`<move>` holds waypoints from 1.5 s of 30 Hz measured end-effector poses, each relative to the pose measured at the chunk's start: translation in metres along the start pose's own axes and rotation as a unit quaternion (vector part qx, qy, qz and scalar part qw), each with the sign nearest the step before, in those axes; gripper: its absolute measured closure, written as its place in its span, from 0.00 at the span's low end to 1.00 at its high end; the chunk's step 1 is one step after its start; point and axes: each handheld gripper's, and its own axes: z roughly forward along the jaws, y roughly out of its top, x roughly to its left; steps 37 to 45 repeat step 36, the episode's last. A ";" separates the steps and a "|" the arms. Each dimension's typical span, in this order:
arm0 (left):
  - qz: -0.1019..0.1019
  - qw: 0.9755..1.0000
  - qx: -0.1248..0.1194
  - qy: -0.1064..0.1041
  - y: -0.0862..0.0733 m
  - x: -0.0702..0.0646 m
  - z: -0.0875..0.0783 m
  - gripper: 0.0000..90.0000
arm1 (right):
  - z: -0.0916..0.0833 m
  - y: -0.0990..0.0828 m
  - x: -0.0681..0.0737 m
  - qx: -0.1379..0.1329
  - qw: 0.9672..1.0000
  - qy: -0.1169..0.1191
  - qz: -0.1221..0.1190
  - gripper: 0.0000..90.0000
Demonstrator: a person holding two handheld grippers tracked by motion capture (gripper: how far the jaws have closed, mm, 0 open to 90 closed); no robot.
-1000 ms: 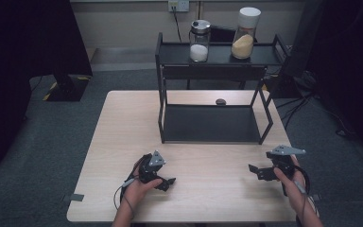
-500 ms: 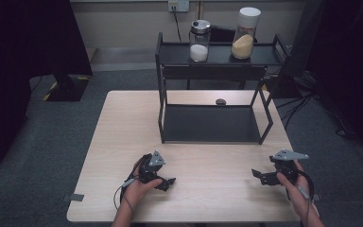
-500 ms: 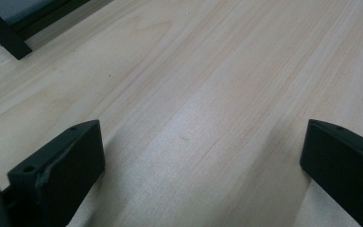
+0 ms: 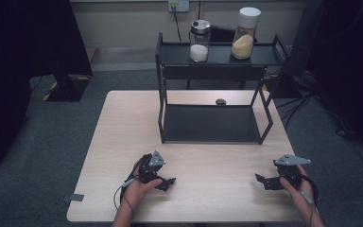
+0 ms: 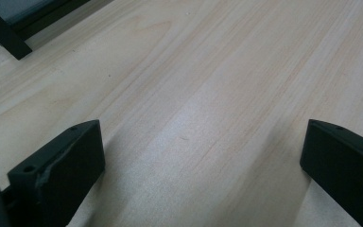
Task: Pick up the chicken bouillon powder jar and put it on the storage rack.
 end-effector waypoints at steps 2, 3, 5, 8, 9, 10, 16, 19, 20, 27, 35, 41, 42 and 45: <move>0.000 1.000 0.000 0.000 0.000 0.000 0.000 0.00 | -0.001 -0.001 0.000 0.002 1.000 -0.001 -0.002 0.02; 0.000 1.000 0.000 0.000 0.000 0.000 0.000 0.00 | -0.001 -0.002 0.001 0.004 1.000 -0.002 -0.003 0.02; 0.000 1.000 0.000 0.000 0.000 0.000 0.000 0.00 | -0.002 -0.003 0.000 0.003 1.000 -0.003 -0.003 0.02; 0.000 1.000 0.000 0.000 0.000 0.000 0.000 0.00 | -0.004 -0.005 0.000 0.004 1.000 -0.006 -0.003 0.02; 0.000 1.000 0.000 0.000 0.000 0.000 0.000 0.00 | -0.005 -0.006 0.000 0.005 1.000 -0.007 -0.004 0.02; 0.000 1.000 0.000 0.000 0.000 0.000 0.000 0.00 | -0.005 -0.007 0.000 0.006 1.000 -0.007 -0.004 0.02; 0.000 1.000 0.000 0.000 0.000 0.000 0.000 0.00 | -0.007 -0.010 0.001 0.010 1.000 -0.012 -0.006 0.02; 0.000 1.000 0.000 0.000 0.000 0.000 0.000 0.00 | -0.008 -0.012 0.001 0.013 1.000 -0.015 -0.007 0.02; 0.000 1.000 0.000 0.000 0.000 0.000 0.000 0.00 | -0.008 -0.013 0.001 0.014 1.000 -0.015 -0.008 0.02; 0.000 1.000 0.000 0.000 0.000 0.000 0.000 0.00 | -0.010 -0.016 0.003 0.027 0.999 -0.026 -0.021 0.02; 0.000 1.000 0.001 0.000 0.000 0.000 0.000 0.00 | -0.011 -0.020 0.002 0.027 0.999 -0.017 -0.017 0.01; -0.001 1.000 0.001 0.000 0.000 0.000 0.000 0.00 | -0.010 -0.020 0.001 0.026 0.999 -0.015 -0.016 0.00; -0.001 1.000 0.001 0.000 0.000 0.000 0.000 0.00 | -0.010 -0.020 0.001 0.026 0.999 -0.015 -0.016 0.00; -0.001 1.000 0.001 0.000 0.000 0.000 0.000 0.00 | -0.010 -0.020 0.001 0.026 0.999 -0.015 -0.016 0.00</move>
